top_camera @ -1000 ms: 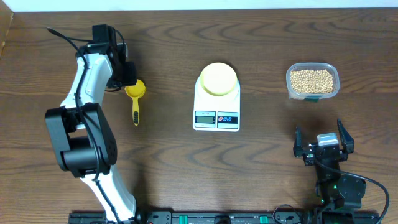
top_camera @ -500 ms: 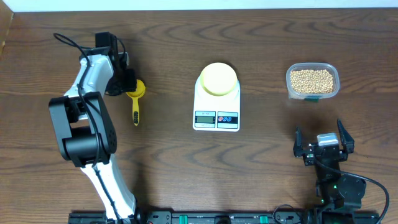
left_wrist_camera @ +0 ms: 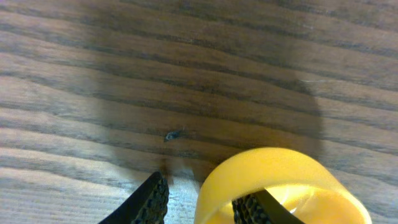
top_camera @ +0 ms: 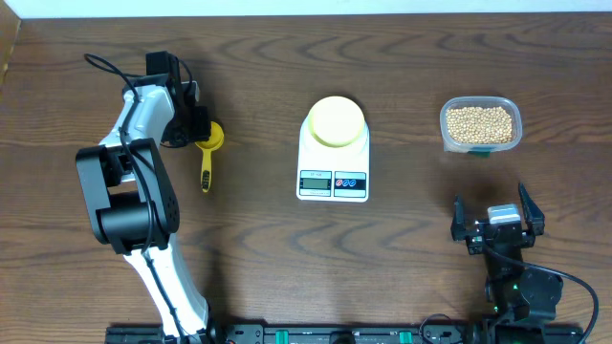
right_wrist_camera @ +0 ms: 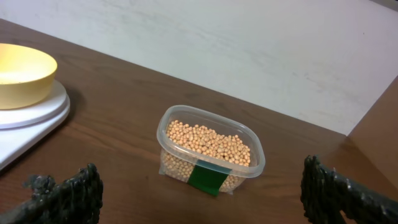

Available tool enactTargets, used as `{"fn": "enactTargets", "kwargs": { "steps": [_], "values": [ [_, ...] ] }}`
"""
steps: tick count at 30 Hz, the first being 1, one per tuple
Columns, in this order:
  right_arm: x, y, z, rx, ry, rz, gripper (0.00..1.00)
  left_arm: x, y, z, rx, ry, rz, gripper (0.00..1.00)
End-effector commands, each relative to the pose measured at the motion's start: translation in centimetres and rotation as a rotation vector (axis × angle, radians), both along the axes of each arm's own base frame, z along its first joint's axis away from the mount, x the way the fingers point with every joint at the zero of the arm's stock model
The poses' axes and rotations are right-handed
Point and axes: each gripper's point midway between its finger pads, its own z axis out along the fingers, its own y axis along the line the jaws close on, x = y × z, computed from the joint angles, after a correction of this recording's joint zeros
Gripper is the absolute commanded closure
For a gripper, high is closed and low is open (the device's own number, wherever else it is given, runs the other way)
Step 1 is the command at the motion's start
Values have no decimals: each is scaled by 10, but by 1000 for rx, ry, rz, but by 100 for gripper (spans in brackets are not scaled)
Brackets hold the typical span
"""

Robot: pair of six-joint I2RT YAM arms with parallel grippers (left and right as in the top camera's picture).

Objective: Scoop item into bowl and weigh 50g on scale
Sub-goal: 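Grasp the yellow scoop rim with the left gripper and lift it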

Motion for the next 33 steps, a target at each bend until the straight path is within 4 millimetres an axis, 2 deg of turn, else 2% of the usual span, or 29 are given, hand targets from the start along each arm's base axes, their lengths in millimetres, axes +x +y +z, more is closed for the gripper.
{"fn": "enactTargets", "kwargs": {
  "steps": [1, 8, 14, 17, 21, 25, 28, 33],
  "values": [
    [0, 2, 0, 14, 1, 6, 1, -9, -4, -13, -17, 33, -15, 68],
    [0, 2, 0, 14, 1, 6, 1, -12, -4, -15, -18, 43, -16, 91],
    [0, 2, 0, 14, 1, 6, 1, -10, -4, -12, -18, 36, -12, 92],
    [0, 2, 0, 14, 1, 6, 1, -5, -4, 0, -18, 2, -10, 92],
    [0, 2, 0, 14, 1, 6, 1, 7, -6, 44, -22, -101, -10, 92],
    [0, 2, 0, 14, 1, 6, 1, 12, -6, 105, -23, -239, 56, 92],
    [0, 2, 0, 14, 1, 6, 1, 8, -8, 151, -49, -335, 151, 92],
    [0, 2, 0, 14, 1, 6, 1, -6, -23, 207, -105, -442, 253, 92]
  ]
}}
